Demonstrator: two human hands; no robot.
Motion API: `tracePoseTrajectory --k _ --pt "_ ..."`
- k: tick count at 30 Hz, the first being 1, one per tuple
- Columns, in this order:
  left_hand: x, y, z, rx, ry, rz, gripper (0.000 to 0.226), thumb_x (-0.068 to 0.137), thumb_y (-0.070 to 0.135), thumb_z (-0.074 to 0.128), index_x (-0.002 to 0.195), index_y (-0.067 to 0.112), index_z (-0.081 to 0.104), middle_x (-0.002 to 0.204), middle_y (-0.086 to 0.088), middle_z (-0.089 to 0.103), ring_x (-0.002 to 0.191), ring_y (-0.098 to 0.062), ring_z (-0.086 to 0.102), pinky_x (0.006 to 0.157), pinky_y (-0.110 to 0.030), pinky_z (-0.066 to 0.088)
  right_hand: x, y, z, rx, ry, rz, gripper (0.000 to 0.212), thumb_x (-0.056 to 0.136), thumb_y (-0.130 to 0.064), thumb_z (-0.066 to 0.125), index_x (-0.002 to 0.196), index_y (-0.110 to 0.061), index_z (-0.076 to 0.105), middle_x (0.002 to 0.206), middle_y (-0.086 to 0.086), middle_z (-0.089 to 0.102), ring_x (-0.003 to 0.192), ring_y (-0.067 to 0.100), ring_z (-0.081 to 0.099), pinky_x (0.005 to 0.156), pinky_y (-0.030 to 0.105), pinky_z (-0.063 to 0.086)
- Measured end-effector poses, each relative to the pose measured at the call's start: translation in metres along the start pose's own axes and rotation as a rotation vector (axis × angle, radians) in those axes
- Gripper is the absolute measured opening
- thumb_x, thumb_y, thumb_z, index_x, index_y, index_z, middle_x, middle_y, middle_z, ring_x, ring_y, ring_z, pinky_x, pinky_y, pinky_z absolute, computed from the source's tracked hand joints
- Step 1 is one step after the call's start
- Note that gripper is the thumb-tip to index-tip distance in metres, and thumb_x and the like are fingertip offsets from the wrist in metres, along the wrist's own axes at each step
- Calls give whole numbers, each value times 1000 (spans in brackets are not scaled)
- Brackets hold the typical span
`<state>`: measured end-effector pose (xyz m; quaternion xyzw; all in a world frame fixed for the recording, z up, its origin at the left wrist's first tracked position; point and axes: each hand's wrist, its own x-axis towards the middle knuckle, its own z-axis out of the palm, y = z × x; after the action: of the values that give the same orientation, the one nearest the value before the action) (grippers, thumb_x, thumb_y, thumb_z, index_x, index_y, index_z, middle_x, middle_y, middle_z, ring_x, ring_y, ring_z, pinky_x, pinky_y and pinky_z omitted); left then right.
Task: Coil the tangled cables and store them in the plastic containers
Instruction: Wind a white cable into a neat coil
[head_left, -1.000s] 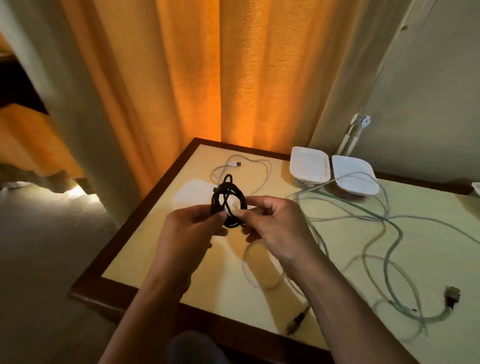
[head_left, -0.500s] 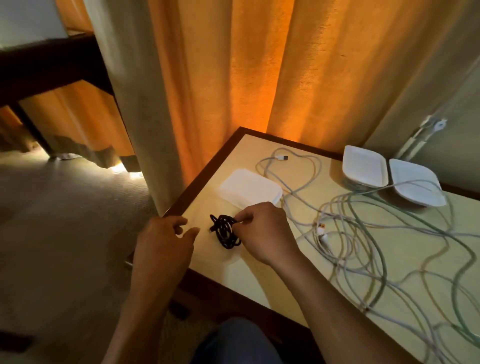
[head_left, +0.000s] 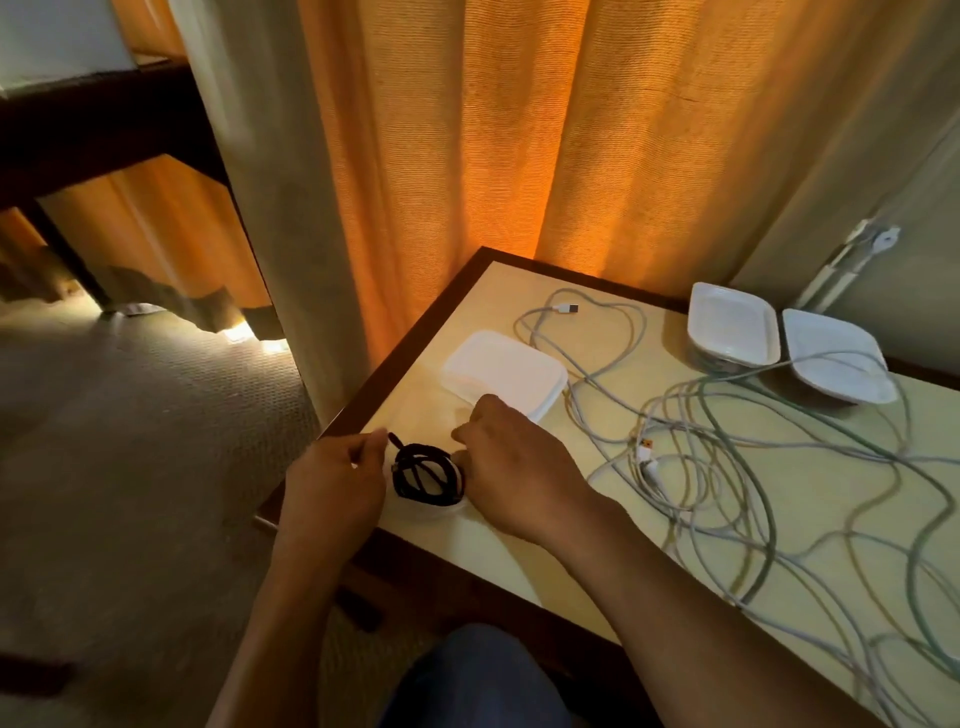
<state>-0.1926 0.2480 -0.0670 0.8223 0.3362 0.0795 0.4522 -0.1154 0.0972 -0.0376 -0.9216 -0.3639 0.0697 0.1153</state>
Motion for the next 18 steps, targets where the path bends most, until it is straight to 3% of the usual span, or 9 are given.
tracePoseTrajectory --k 3,5,6,8,10,11,13,16,18 --pt "-3 0 -2 143 97 88 46 97 62 38 118 32 66 104 -3 63 95 -22 65 76 -36 56 -29 23 -9 258 217 7 27 101 -21 60 126 -20 69 119 -4 57 100 11 57 87 29 50" --pt "-6 5 -3 223 175 164 60 88 69 30 122 33 63 119 -3 62 108 -27 63 86 -51 58 -58 48 -18 324 357 40 22 95 -14 68 114 -23 75 108 -9 64 87 -3 55 81 14 43" --pt "-10 14 0 210 217 212 54 90 65 34 122 32 64 124 -4 60 111 -27 63 88 -53 58 -74 63 -22 330 404 75 21 92 -11 71 108 -23 77 102 -12 66 81 -7 55 78 6 39" --pt "-22 41 8 146 275 326 30 99 42 54 122 29 68 133 -4 56 113 -23 61 91 -48 57 -106 94 -30 328 465 175 21 88 -9 75 101 -25 79 93 -15 69 79 -9 58 74 2 39" --pt "-34 67 30 140 206 447 24 100 25 63 123 30 68 134 2 56 103 -11 59 81 -24 54 -142 122 -39 294 481 300 22 87 -11 77 98 -29 79 88 -17 70 82 -7 61 70 4 40" --pt "-40 78 45 158 142 511 25 99 22 65 122 30 69 131 6 57 96 -5 59 74 -12 47 -158 132 -42 270 457 348 22 87 -13 78 96 -34 79 85 -17 69 84 -7 60 67 5 40" --pt "-45 94 79 166 -22 613 23 97 20 69 117 29 72 122 10 61 86 -1 59 68 -8 42 -182 145 -46 280 322 391 21 86 -25 79 95 -44 74 84 -18 66 85 -7 59 65 8 39" --pt "-53 110 125 193 -236 662 20 94 17 71 110 28 74 110 7 64 87 -6 60 78 -23 49 -192 150 -36 194 6 398 28 81 -48 77 107 -41 72 102 -15 59 95 2 55 78 20 45" --pt "-60 118 149 191 -342 688 32 87 4 64 107 27 73 111 4 64 99 -14 62 85 -27 49 -187 153 -24 24 -26 340 25 89 -48 67 110 -36 73 107 -9 56 104 12 53 84 30 46"
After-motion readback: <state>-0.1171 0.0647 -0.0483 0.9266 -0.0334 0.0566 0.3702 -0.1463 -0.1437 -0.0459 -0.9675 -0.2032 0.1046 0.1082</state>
